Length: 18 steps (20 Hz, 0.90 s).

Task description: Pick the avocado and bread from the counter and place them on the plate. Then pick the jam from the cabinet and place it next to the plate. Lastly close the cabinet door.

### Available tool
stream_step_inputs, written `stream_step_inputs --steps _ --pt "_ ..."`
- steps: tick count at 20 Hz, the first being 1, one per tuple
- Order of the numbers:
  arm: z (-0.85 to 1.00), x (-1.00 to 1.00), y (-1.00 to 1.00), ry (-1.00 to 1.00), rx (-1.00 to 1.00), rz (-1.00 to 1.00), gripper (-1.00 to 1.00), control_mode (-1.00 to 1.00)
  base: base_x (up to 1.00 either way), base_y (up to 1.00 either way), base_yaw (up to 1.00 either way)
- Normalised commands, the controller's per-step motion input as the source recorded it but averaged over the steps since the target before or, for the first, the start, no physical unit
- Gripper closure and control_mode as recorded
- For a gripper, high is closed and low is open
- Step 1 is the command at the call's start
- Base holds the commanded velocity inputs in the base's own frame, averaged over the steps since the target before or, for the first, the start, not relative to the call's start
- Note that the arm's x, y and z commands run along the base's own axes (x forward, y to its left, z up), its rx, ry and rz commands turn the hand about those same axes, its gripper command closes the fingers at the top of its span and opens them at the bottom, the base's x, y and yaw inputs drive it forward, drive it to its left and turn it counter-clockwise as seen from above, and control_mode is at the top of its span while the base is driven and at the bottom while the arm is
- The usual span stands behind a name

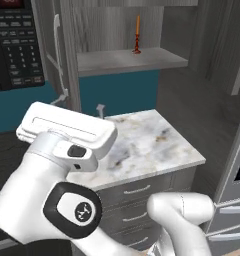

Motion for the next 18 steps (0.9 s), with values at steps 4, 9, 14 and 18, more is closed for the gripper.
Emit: stream_step_inputs --steps 4,9,14,18 --pt "0.00 0.29 0.00 0.20 0.06 -0.04 -1.00 -1.00 0.00 0.00 0.00" --pt "-0.18 0.40 0.05 0.24 0.05 -0.04 -1.00 -1.00 0.00 0.00 0.00" --pt "-0.14 0.70 0.11 0.19 0.01 -0.09 -1.00 -1.00 0.00 0.00 0.00" --pt "-0.12 0.95 -0.02 0.19 0.00 -0.07 -1.00 -1.00 0.00 0.00 0.00"
